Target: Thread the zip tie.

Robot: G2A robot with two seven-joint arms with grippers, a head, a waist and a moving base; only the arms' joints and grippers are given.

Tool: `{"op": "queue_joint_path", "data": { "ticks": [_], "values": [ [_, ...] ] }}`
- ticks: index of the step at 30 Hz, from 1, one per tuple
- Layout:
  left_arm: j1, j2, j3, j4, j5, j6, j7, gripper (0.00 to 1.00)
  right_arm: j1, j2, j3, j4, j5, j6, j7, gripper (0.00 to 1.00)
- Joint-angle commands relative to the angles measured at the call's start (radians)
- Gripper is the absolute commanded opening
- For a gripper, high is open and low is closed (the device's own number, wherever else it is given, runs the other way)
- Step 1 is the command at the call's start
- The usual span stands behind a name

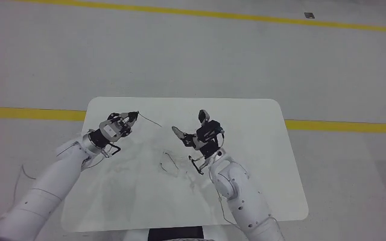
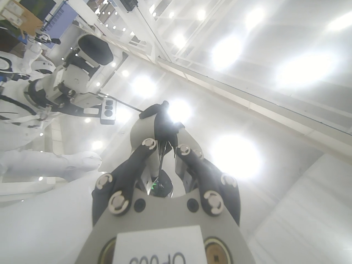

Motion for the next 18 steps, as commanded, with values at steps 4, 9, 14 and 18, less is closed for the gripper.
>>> {"op": "queue_joint_path", "data": {
  "ticks": [4,9,14,18],
  "values": [
    [0.01,0.01,-0.014,-0.001,0.099,-0.025,-0.041,0.0,-0.02,0.007,0.065,-0.027,0.21,-0.061,0.063,1.0],
    [0.016,0.017,-0.021,-0.002,0.158,-0.022,-0.089,0.0,-0.039,0.008,0.09,-0.043,0.373,-0.068,0.096,1.0],
    [0.018,0.017,-0.025,0.004,0.159,-0.028,-0.085,0.0,-0.041,0.008,0.095,-0.052,0.402,-0.064,0.107,1.0],
    [0.022,0.015,-0.023,-0.013,0.155,-0.029,-0.067,0.0,-0.041,0.008,0.095,-0.052,0.402,-0.064,0.107,1.0]
  ]
}}
